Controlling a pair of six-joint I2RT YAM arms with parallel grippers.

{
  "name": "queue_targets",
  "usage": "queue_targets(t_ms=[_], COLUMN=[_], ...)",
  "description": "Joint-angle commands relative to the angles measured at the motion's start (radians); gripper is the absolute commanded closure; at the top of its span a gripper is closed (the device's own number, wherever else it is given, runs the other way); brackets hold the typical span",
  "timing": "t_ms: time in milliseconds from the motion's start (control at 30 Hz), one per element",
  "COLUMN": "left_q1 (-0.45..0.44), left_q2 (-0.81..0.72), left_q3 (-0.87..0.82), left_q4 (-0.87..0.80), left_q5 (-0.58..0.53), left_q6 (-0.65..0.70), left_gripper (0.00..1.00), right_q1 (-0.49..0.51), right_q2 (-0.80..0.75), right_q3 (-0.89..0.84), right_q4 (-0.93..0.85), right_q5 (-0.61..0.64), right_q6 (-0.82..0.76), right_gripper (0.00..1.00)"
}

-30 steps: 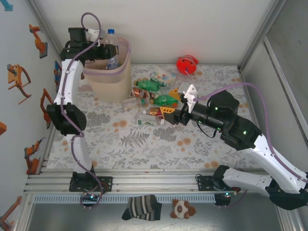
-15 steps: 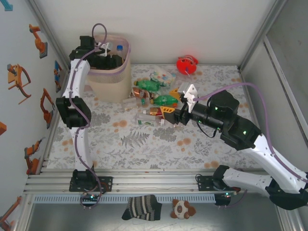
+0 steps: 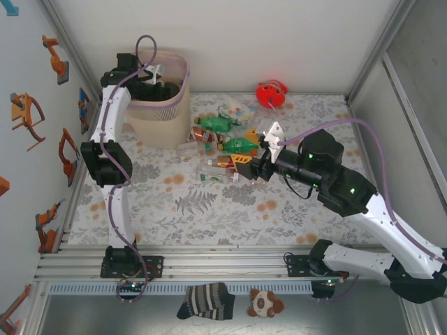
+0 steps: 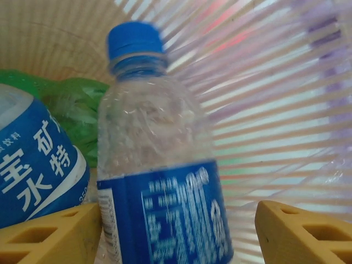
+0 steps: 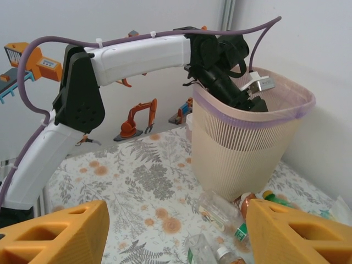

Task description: Put the plastic bottles in the bin

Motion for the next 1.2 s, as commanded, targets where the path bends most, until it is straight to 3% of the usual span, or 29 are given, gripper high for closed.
queue_targets(t_ms=[0,367,833,1000,1167], left_q1=[0.004,0.004,-0.010,-0.010,-0.010], left_q2=[-0.028,-0.138,-0.049,-0.003,0.014], left_q3=[0.009,0.041,0.036,0.008,-0.040], left_q4=[-0.082,0.001,0.078,0.077,0.077], left_q5=[-0.084,-0.129,-0.002,0.044,0.063], left_q6=[0.001,-0.043,-0.109,-0.116,-0.100], left_gripper=[0.25,0.23,0.61,0.66,0.68], right_q1=[0.005,0.005,0.005,0.005,0.004], right_q2=[-0.029,-0.036,-0.040,-0.040,-0.009], right_q3=[0.006,-0.005,-0.008,-0.012,-0.001], right_q4=[0.004,0.016,0.011,0.007,-0.042], right_q5=[0.029,0.040,0.041,0.056,0.268], right_q6=[0.008,0.006,0.005,0.005,0.053], right_gripper=[0.34,0.34,0.34,0.34,0.32])
